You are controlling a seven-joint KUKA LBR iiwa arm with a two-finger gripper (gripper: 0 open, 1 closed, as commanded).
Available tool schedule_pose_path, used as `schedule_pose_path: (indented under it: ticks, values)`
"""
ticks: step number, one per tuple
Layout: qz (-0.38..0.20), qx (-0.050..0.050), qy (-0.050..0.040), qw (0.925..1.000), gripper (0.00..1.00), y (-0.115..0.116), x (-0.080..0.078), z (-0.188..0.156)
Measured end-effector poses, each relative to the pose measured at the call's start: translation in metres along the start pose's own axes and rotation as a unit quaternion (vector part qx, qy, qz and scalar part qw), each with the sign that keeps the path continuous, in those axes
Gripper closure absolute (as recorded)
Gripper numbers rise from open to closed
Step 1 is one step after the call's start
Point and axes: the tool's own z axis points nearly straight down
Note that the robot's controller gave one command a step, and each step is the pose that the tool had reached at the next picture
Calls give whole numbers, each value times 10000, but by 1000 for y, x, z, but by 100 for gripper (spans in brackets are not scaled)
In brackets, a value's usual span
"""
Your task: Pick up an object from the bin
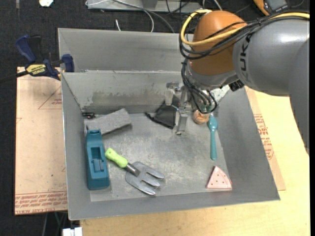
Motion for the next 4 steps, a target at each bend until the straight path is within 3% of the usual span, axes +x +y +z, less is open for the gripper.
schedule_pose_path:
  ticks: [1, 2, 3, 4]
  values:
    - [3, 0, -37, 10000, 0, 0, -2, -5]
    - [686, -8, -46, 9976, 0, -16, 0, 56]
    - [1470, -18, -59, 9891, 0, -31, 11, 57]
    - [1553, -13, -49, 9879, 0, -22, 18, 66]
